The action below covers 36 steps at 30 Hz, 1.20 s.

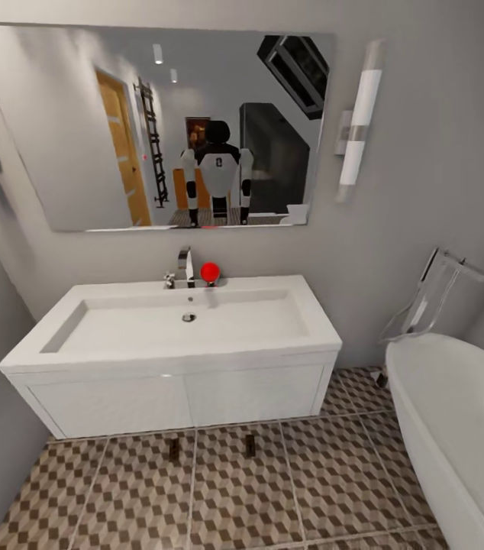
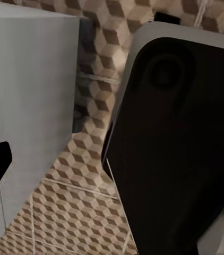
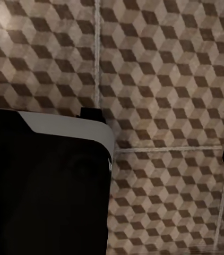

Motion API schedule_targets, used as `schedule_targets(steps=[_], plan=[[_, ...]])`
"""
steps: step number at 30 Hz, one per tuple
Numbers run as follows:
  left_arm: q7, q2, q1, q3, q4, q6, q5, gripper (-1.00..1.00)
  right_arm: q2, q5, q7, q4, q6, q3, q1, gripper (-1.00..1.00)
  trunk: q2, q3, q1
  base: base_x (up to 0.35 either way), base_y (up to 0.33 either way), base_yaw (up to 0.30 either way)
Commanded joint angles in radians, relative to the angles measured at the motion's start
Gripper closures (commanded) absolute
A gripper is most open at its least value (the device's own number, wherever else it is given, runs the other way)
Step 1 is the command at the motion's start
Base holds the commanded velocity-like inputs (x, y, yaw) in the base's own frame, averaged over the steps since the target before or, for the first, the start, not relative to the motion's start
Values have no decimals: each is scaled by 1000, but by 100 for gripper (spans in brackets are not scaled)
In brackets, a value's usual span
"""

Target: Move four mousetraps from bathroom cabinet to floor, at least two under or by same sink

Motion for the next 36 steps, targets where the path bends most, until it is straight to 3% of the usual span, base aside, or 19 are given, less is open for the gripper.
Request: schedule_targets(steps=[1, 4, 9, 36], plan=[[2, 6, -1, -9, 1, 2, 7, -100, 0, 10, -5, 5, -7, -8, -2, -100, -1, -1, 0, 0, 0, -298], [3, 35, -1, -10, 2, 3, 8, -100, -2, 10, -6, 3, -7, -9, -3, -100, -1, -1, 0, 0, 0, -299], [4, 59, -1, -10, 2, 3, 8, -100, -4, 9, -5, 2, -6, -9, -2, -100, -1, -1, 0, 0, 0, -300], [3, 60, -1, -11, 2, 3, 8, -100, -4, 11, -6, 2, -5, -9, -2, -100, -1, -1, 0, 0, 0, -300]])
